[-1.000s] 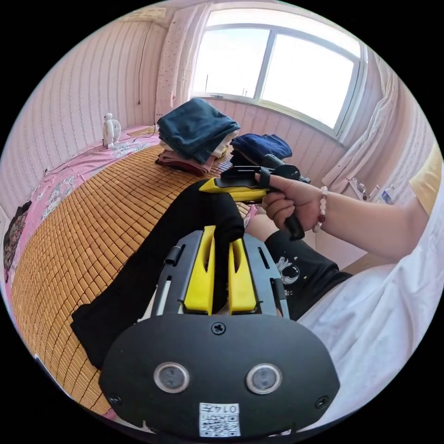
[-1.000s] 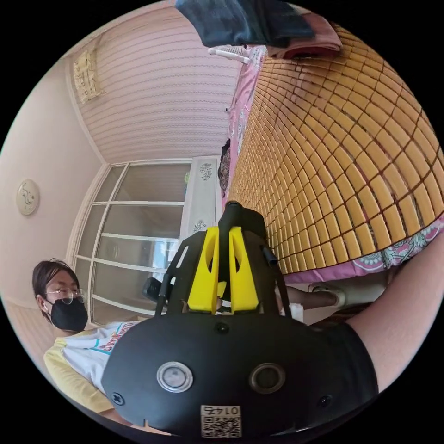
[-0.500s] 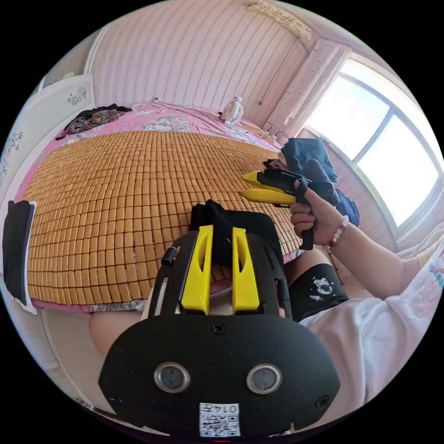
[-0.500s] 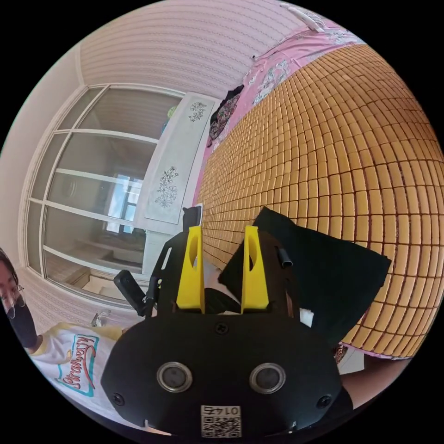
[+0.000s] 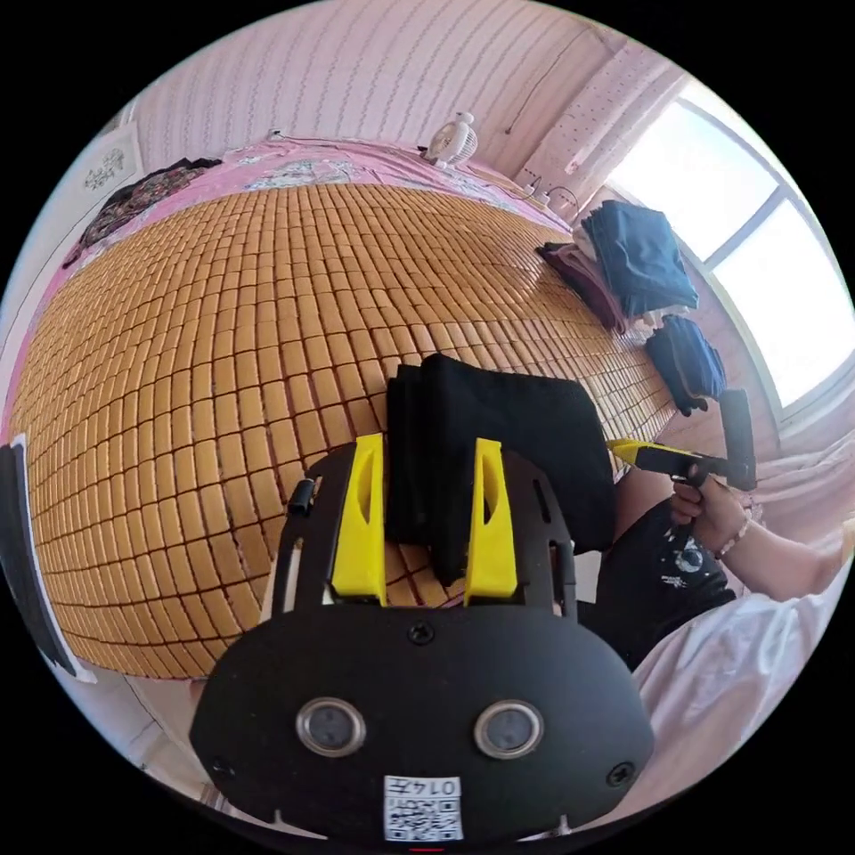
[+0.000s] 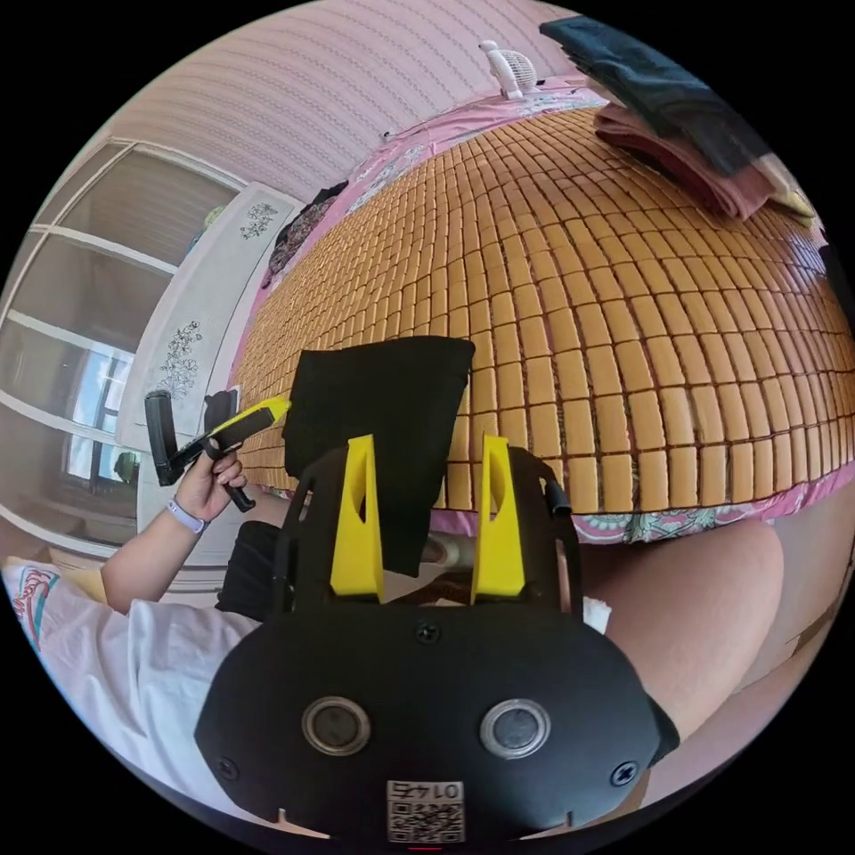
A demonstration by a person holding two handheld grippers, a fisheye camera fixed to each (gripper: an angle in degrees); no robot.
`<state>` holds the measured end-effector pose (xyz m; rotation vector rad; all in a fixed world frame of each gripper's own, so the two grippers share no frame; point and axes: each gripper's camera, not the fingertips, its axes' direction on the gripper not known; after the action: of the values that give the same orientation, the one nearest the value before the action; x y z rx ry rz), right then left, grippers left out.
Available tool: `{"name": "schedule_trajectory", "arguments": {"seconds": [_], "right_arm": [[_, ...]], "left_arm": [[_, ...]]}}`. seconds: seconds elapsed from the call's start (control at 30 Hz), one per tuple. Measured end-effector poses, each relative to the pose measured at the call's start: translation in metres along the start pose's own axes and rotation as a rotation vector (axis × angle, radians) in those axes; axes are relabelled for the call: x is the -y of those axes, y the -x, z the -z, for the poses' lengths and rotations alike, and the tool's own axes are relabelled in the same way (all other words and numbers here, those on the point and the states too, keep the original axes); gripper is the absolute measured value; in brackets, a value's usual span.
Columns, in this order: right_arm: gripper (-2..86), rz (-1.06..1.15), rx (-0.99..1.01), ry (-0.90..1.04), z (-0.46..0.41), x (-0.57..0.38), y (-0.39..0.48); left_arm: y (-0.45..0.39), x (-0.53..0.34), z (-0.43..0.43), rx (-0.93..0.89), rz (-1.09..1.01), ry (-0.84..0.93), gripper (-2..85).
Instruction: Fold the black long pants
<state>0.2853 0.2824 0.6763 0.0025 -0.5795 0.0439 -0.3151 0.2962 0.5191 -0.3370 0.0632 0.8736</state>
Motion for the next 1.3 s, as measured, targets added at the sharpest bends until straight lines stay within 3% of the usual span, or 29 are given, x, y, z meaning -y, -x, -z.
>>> {"name": "schedule_trajectory", "arguments": {"seconds": [0.1,0.2,0.37,0.7,0.9,1.03,1.17,1.3], "right_arm": [[13.9,-0.007,-0.018,0.003,-0.016,0.001,0.01],[11.5,0.056,-0.126,0.034,-0.027,0.004,0.027],[10.0,0.143,-0.233,0.096,-0.042,0.01,0.05],[2.5,0.404,-0.183,0.298,-0.06,0.007,0.102],[1.8,0.934,-0.008,0.275,-0.063,0.033,0.257],[1.9,1.316,0.136,0.27,-0.086,0.036,0.389],[2.3,1.475,0.261,0.277,-0.114,0.049,0.488],[4.2,1.517,0.201,0.236,-0.176,0.071,0.601]], "left_arm": [[0.005,0.003,-0.019,0.037,-0.001,0.101,15.5],[0.021,-0.002,-0.012,-0.057,0.079,0.084,14.5],[0.043,-0.018,-0.01,-0.271,0.15,0.203,8.0],[0.045,-0.082,0.022,-0.218,0.165,0.115,6.5],[0.099,-0.149,0.078,-0.227,0.482,-0.224,6.4],[0.124,-0.218,0.139,-0.059,0.681,-0.581,6.4],[0.133,-0.281,0.205,0.156,0.828,-0.914,6.5],[0.17,-0.29,0.247,0.194,0.897,-1.042,7.3]]}}
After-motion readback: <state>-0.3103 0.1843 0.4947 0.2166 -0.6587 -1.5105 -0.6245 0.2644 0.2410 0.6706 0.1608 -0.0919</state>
